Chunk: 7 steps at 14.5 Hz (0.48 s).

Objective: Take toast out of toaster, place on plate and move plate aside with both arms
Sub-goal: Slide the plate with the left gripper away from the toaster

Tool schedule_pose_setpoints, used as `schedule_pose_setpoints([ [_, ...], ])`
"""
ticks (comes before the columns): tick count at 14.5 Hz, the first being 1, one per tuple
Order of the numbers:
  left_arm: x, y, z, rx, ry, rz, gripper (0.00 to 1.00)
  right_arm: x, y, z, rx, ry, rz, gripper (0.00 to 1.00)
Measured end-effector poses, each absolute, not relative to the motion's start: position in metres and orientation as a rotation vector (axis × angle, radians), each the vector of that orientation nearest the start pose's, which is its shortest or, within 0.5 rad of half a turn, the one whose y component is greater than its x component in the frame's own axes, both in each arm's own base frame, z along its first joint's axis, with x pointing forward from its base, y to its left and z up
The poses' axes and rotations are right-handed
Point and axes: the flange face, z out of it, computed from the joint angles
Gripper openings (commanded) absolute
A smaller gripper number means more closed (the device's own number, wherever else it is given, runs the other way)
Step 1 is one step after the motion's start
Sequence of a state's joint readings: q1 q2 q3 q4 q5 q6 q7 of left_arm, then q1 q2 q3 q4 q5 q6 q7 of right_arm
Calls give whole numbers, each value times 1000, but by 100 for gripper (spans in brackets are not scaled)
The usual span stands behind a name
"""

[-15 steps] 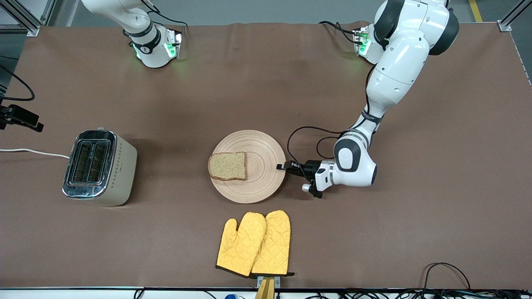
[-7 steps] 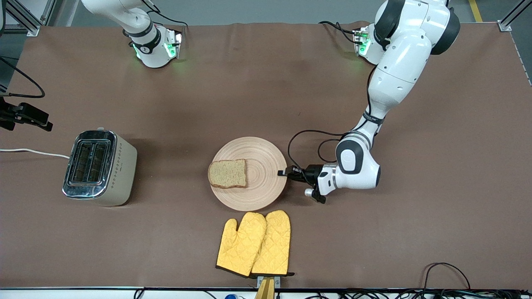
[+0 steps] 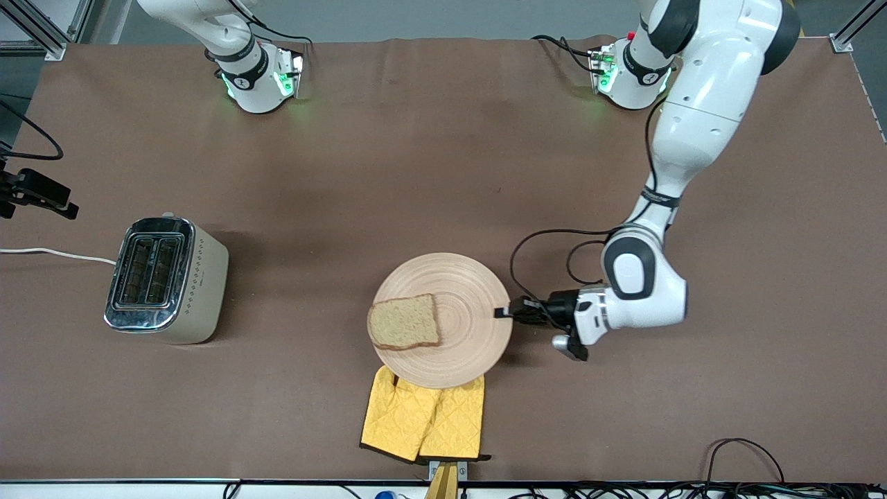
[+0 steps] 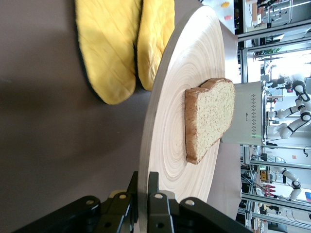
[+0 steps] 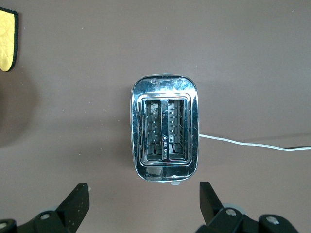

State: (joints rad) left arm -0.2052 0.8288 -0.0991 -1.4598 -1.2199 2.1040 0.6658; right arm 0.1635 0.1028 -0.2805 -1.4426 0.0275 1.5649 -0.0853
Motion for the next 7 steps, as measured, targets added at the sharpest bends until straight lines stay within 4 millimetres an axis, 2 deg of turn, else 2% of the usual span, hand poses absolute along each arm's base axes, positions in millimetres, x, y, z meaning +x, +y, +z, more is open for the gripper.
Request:
schedule_pose_setpoints([
  [2,688,-199,214,2073,-159,12,0,583,-53,628,-3144,38,-35,100],
  [4,697,-131,222,2092,-161,-3,0,583,-47,628,-3142,20,-34,100],
  [7,698,-37,228,2124,-128,-11,0,584,-43,627,-3141,8,-33,100],
])
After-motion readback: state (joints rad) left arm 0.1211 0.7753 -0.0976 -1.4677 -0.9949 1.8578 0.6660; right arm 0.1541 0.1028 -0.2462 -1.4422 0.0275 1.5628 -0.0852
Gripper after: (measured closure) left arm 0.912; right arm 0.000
